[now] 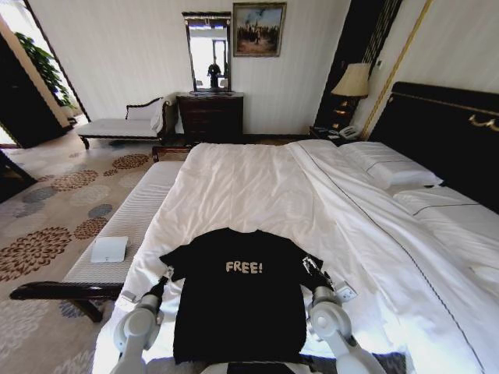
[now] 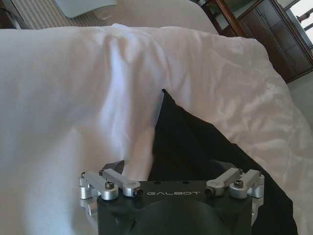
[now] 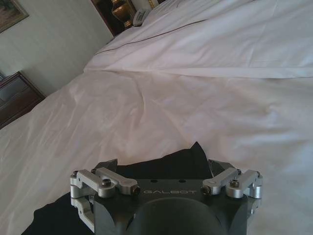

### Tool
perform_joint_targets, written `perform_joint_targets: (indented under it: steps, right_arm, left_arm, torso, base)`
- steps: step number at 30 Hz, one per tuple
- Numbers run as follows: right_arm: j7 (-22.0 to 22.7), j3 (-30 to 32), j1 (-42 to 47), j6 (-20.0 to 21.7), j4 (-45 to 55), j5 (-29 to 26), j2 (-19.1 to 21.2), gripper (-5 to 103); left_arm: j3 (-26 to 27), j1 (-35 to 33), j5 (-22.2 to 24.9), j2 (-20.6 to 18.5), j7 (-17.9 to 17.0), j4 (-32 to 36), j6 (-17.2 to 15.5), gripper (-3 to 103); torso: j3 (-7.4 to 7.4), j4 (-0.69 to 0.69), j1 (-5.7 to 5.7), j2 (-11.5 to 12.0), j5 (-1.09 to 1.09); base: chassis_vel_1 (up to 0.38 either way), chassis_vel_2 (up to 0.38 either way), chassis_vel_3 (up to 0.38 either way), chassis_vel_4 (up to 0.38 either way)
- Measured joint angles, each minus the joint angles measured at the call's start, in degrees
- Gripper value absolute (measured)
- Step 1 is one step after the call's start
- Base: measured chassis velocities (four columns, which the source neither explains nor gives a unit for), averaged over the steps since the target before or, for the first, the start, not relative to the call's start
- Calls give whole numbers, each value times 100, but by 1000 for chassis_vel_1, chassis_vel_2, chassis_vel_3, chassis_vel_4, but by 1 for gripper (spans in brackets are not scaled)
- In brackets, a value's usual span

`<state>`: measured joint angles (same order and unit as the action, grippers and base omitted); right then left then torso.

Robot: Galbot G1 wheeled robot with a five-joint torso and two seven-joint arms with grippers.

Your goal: Fold the clothes on the bed.

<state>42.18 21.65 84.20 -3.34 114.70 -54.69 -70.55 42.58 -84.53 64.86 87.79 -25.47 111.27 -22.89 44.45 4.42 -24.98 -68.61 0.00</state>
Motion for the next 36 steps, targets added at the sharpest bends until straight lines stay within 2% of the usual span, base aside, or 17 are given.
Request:
perform_joint_targets:
  steps: [5, 7, 8, 10, 11, 13, 14, 18, 20, 23, 24, 26, 27, 28, 30, 36]
  right_arm:
    - [-13, -2, 11, -4, -12, 3, -3, 100]
    - [-15, -1, 0, -9, -17, 1, 3, 100]
    - [-15, -1, 0, -9, -17, 1, 3, 100]
    - [-19, 5, -2, -16, -27, -6, 16, 100]
    - [-20, 7, -2, -18, -30, -7, 18, 100]
    - [-30, 13, 6, -33, -49, -10, 27, 100]
    - [-30, 13, 6, -33, -49, -10, 27, 100]
    - [-52, 24, 22, -58, -59, -19, 44, 100]
    - [-53, 26, 23, -61, -60, -22, 47, 100]
    - [-57, 35, 23, -69, -60, -29, 54, 100]
    - [-58, 36, 23, -72, -61, -30, 54, 100]
    - [-59, 37, 29, -77, -61, -30, 46, 100]
    - [-59, 37, 29, -77, -61, -30, 46, 100]
    - [-59, 37, 33, -77, -61, -30, 43, 100]
    - [-59, 38, 37, -79, -60, -30, 41, 100]
    - [-59, 47, 34, -81, -49, -28, 44, 100]
  left_arm:
    - [-51, 47, 9, 49, 0, -31, 1, 91]
    - [-87, 42, -6, 86, 3, -41, 4, 81]
    - [-87, 42, -6, 86, 3, -41, 4, 81]
    - [-122, 41, -42, 112, 9, -76, 7, 70]
    - [-128, 43, -47, 116, 10, -85, 8, 70]
    - [-161, 64, -80, 140, 14, -133, 11, 58]
    - [-161, 64, -80, 140, 14, -133, 11, 58]
    - [-200, 81, -126, 179, 16, -172, 21, 36]
    - [-204, 80, -126, 183, 16, -172, 21, 36]
    - [-208, 63, -131, 188, 17, -171, 22, 20]
    - [-208, 59, -134, 188, 18, -171, 22, 20]
    - [-198, 55, -135, 187, 19, -170, 26, 10]
    - [-198, 55, -135, 187, 19, -170, 26, 10]
    - [-188, 51, -134, 182, 19, -160, 27, 4]
    - [-177, 35, -126, 171, 20, -123, 29, 1]
    - [-145, -23, -124, 152, 20, -52, 34, 1]
  torso:
    - [0, 0, 0, 0, 0]
    - [0, 0, 0, 0, 1]
    - [0, 0, 0, 0, 1]
    - [0, -1, 0, 0, 0]
    - [0, 0, 0, 0, 0]
    - [0, 0, 0, 0, 0]
    - [0, 0, 0, 0, 0]
    - [0, 0, 0, 0, 0]
    - [0, 0, 0, 0, 0]
    - [0, 0, 0, 0, -1]
    - [1, 0, 0, 0, 0]
    - [0, 0, 0, 0, -1]
    - [0, 0, 0, 0, -1]
    - [0, 0, 0, 0, -1]
    - [0, 0, 0, 0, -1]
    - [0, 0, 0, 0, -1]
  base:
    - [0, 0, 0, 0]
    - [0, 0, 0, 0]
    - [0, 0, 0, 0]
    - [0, 0, 0, 0]
    - [0, 0, 0, 0]
    - [0, 0, 0, 0]
    - [0, 0, 0, 0]
    - [0, 0, 0, 0]
    - [0, 0, 0, 0]
    - [0, 0, 0, 0]
    - [0, 0, 0, 0]
    - [0, 0, 0, 0]
    - [0, 0, 0, 0]
    - [0, 0, 0, 0]
    - [0, 0, 0, 0]
    - [0, 0, 0, 0]
